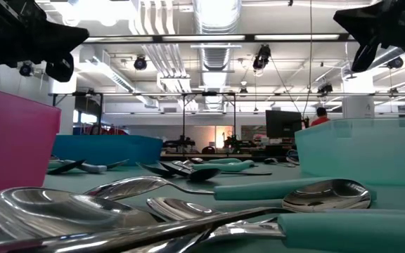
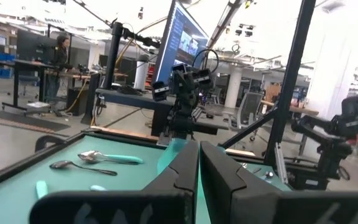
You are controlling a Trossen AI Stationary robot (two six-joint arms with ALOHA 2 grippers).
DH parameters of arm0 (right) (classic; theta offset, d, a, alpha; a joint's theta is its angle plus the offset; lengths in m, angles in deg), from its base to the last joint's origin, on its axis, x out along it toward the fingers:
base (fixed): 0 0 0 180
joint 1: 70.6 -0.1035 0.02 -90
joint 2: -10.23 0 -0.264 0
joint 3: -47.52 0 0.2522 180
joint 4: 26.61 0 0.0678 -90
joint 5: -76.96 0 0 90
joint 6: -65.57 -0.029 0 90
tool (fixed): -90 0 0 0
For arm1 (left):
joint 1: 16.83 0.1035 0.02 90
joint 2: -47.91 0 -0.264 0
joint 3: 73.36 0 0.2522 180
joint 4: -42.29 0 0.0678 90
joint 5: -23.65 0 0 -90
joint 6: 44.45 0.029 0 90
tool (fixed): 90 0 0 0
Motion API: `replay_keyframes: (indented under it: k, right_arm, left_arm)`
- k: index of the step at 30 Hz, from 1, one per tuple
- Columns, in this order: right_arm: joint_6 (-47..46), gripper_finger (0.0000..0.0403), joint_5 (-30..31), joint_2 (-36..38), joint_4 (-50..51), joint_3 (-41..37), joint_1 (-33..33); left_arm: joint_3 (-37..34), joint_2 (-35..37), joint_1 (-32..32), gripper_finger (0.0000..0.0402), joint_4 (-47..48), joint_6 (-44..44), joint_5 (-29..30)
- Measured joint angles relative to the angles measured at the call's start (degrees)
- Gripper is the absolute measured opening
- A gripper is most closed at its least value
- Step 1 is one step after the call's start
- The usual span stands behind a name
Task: Sort silverware by color (type)
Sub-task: Put the green spoon into the green bin
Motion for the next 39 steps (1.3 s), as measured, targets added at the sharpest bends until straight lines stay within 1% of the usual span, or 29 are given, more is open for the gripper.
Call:
replay_keyframes:
  k: [5, 11, 15, 20, 23, 26, 28, 30, 31, 33, 36, 37, 39]
  right_arm:
    - [2.1, 0.0018, 0.8, 0.0, 0.1, 0.2, 0.0]
    - [2.6, 0.0018, 3.8, -0.5, 0.4, 0.2, 0.0]
    - [0.6, 0.0018, 7.7, -1.5, 2.7, 0.2, 0.0]
    - [-2.4, 0.0018, 11.7, -3.3, 5.2, 0.2, 0.0]
    - [-2.4, 0.0018, 12.6, -4.5, 5.7, 0.9, 0.0]
    - [-1.8, 0.0018, 12.9, -6.4, 8.9, 4.6, 0.0]
    - [-0.1, 0.0018, 12.9, -8.4, 11.9, 8.0, 0.0]
    - [1.1, 0.0018, 13.7, -10.4, 16.8, 11.9, 0.0]
    - [1.2, 0.0018, 15.1, -11.5, 20.4, 13.9, 0.0]
    - [-1.5, 0.0018, 19.6, -13.7, 30.0, 18.0, 0.0]
    - [-11.9, 0.0018, 27.3, -17.2, 48.9, 23.4, 0.0]
    - [-15.7, 0.0018, 28.6, -18.4, 54.4, 24.9, 0.1]
    - [-22.2, 0.0018, 29.1, -20.6, 63.0, 27.0, 0.1]
  left_arm:
    - [0.0, -0.8, 0.0, 0.0000, -0.3, -1.9, 1.9]
    - [0.0, -2.2, 0.0, 0.0000, -4.5, 3.3, 9.8]
    - [0.0, -3.2, 0.0, 0.0000, -7.6, 2.9, 14.1]
    - [0.0, -4.9, 0.0, 0.0000, -8.7, -2.3, 14.8]
    - [0.6, -6.3, 0.0, 0.0000, -10.6, -5.7, 14.9]
    - [3.8, -8.6, 0.0, 0.0000, -11.6, -5.6, 14.9]
    - [6.7, -11.1, 0.0, 0.0000, -10.9, -3.2, 14.9]
    - [9.9, -13.9, 0.0, 0.0000, -8.7, -0.4, 15.3]
    - [11.6, -15.3, 0.0, 0.0000, -7.0, 0.4, 16.3]
    - [15.2, -17.8, 0.0, 0.0000, -0.9, 0.2, 21.2]
    - [20.2, -21.5, 0.0, 0.0000, 13.9, -4.4, 31.2]
    - [21.9, -22.6, 0.0, 0.0000, 19.6, -7.0, 33.9]
    - [25.3, -24.5, 0.1, 0.0000, 30.3, -12.8, 37.6]
